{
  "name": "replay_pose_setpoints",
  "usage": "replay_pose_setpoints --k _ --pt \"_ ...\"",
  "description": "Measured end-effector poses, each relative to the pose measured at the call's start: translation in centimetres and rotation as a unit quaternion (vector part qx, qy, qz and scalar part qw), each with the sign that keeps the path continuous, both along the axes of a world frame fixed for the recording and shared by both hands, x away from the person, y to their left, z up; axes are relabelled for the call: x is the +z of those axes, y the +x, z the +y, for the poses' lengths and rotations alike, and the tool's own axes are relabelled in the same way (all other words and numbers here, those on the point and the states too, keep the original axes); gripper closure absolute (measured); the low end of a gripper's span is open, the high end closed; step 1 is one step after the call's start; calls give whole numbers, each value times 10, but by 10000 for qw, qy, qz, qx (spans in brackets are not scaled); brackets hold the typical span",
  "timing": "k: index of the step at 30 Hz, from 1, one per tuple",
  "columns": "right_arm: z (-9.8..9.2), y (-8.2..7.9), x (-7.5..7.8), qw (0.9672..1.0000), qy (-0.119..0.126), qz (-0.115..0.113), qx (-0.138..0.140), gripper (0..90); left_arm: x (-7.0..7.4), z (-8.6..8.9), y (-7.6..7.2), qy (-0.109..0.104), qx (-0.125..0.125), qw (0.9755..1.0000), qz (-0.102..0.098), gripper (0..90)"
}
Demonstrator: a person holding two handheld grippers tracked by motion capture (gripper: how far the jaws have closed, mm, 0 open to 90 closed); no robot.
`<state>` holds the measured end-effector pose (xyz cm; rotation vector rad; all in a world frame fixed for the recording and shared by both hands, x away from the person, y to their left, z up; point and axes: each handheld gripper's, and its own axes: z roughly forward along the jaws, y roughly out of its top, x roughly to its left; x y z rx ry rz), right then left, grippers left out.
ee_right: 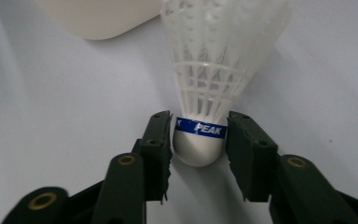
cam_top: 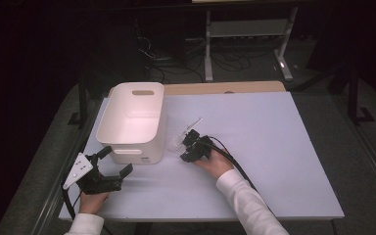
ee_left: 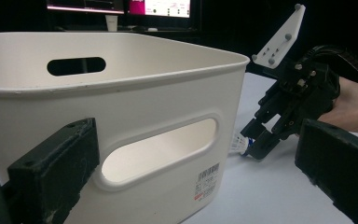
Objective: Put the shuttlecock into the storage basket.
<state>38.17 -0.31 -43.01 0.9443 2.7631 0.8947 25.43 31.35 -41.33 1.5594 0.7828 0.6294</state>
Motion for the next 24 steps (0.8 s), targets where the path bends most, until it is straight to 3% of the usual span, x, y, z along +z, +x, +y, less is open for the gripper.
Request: replay_pose_setpoints --k 5,14,24 --pt "-1 1 1 9998 46 162 -43 635 0 0 0 7 -24 10000 -6 0" --pt "-5 1 5 9999 75 111 -95 638 0 0 0 11 -14 10000 14 0" --pt "-18 3 20 9996 237 119 -119 638 0 -1 0 -27 -11 10000 20 0"
